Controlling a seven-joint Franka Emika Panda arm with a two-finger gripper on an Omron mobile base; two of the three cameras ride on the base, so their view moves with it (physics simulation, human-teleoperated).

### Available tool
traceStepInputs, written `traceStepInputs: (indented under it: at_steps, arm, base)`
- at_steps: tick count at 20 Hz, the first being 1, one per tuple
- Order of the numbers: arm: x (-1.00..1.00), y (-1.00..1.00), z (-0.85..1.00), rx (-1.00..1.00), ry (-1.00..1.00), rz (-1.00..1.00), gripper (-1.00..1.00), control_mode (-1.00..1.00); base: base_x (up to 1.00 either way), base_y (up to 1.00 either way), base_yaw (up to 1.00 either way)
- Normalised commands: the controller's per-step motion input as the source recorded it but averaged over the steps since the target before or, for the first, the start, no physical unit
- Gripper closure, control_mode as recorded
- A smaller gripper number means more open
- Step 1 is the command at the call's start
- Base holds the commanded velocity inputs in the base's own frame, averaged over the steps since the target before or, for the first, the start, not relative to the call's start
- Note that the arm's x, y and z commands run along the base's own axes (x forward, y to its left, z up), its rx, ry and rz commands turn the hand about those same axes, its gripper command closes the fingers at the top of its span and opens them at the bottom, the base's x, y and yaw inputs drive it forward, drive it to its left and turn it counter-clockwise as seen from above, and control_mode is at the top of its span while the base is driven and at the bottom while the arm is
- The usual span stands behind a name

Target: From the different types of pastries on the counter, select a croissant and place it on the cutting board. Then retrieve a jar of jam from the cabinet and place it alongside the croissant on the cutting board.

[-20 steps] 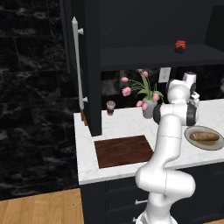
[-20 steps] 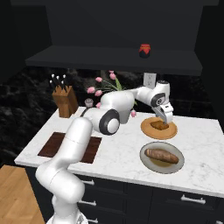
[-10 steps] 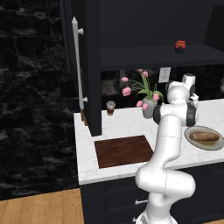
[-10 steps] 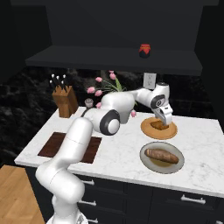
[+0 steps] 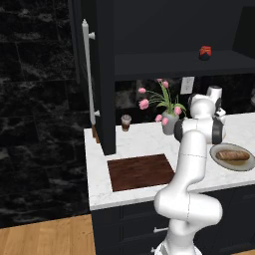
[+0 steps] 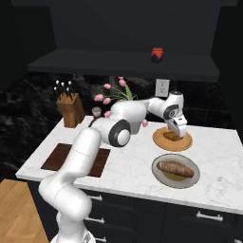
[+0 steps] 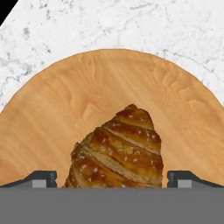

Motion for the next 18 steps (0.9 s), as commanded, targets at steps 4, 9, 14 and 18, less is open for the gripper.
traceStepInputs:
  at_steps: [4, 9, 14, 18]
  arm:
    - [0.00, 0.00, -0.13, 0.00, 0.00, 0.00, -1.00, -1.00]
    - [0.00, 0.00, -0.11, 0.00, 0.00, 0.00, -1.00, -1.00]
    - [0.00, 0.00, -0.14, 0.00, 0.00, 0.00, 1.00, -1.00]
    - [0.00, 0.00, -0.06, 0.00, 0.00, 0.00, 1.00, -1.00]
  base:
    - [0.00, 0.00, 0.00]
    - [0.00, 0.00, 0.00]
    - [0.00, 0.00, 0.00]
    - [0.00, 0.00, 0.00]
